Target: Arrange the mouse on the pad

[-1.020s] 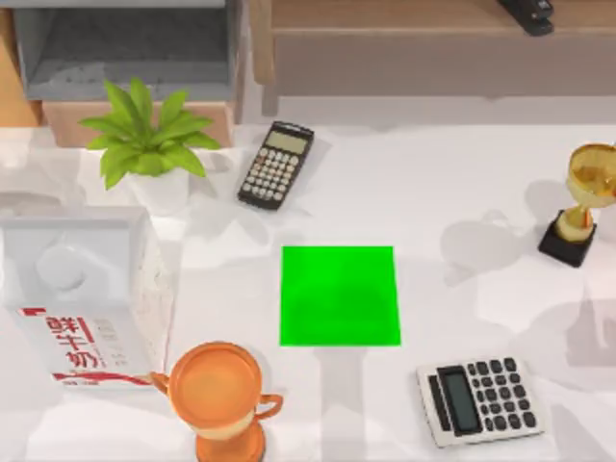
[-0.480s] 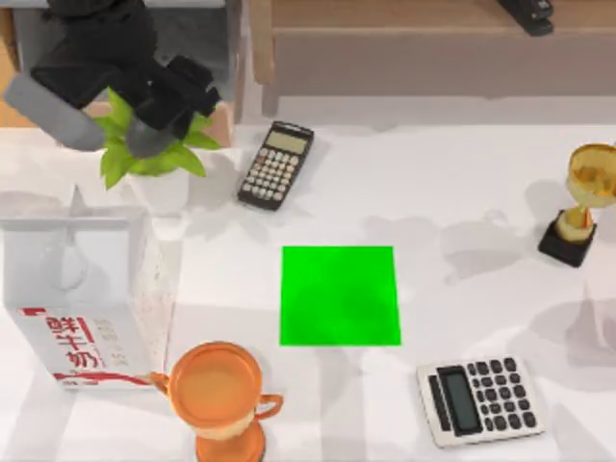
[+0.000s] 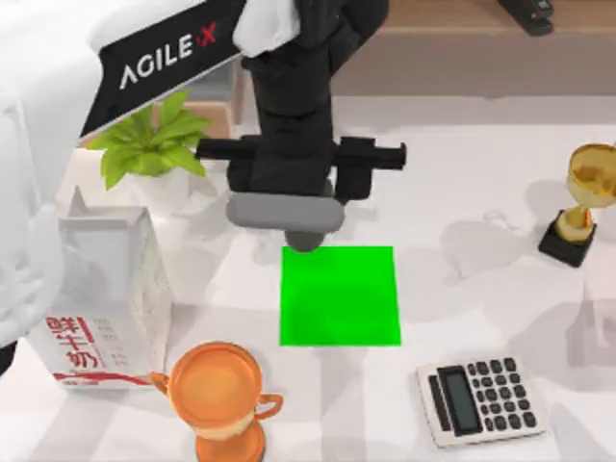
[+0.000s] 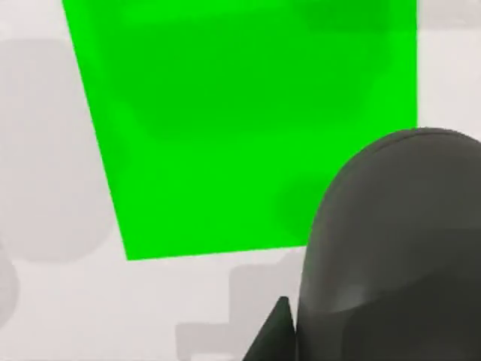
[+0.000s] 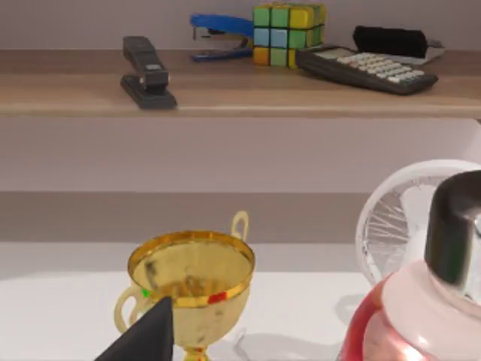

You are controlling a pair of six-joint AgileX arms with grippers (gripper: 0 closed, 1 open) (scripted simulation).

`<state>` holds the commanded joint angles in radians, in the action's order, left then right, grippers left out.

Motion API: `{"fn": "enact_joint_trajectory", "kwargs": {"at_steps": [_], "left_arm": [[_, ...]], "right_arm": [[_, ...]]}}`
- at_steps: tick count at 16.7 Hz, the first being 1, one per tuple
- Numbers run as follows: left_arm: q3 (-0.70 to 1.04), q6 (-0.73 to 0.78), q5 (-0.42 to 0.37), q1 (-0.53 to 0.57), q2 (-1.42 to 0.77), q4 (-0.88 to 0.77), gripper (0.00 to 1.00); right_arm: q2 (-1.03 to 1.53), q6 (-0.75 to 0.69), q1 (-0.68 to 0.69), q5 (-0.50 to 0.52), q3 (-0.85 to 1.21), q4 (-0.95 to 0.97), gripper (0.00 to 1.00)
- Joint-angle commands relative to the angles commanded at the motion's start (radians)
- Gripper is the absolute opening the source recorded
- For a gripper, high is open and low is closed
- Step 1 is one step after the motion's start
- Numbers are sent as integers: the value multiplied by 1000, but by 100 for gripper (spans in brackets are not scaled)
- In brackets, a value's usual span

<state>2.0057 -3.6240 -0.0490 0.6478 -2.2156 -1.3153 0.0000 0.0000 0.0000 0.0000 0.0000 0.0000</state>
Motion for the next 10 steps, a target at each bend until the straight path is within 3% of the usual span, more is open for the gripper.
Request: {"fn": "enact_joint_trajectory", "kwargs": {"at_steps": [4, 10], "left_arm": [[4, -190, 20, 75, -70, 22, 0], [3, -223, 24, 89, -85, 27, 0]], "right_arm": [[0, 0, 0, 0, 0, 0, 100], [0, 0, 0, 0, 0, 0, 100]]}}
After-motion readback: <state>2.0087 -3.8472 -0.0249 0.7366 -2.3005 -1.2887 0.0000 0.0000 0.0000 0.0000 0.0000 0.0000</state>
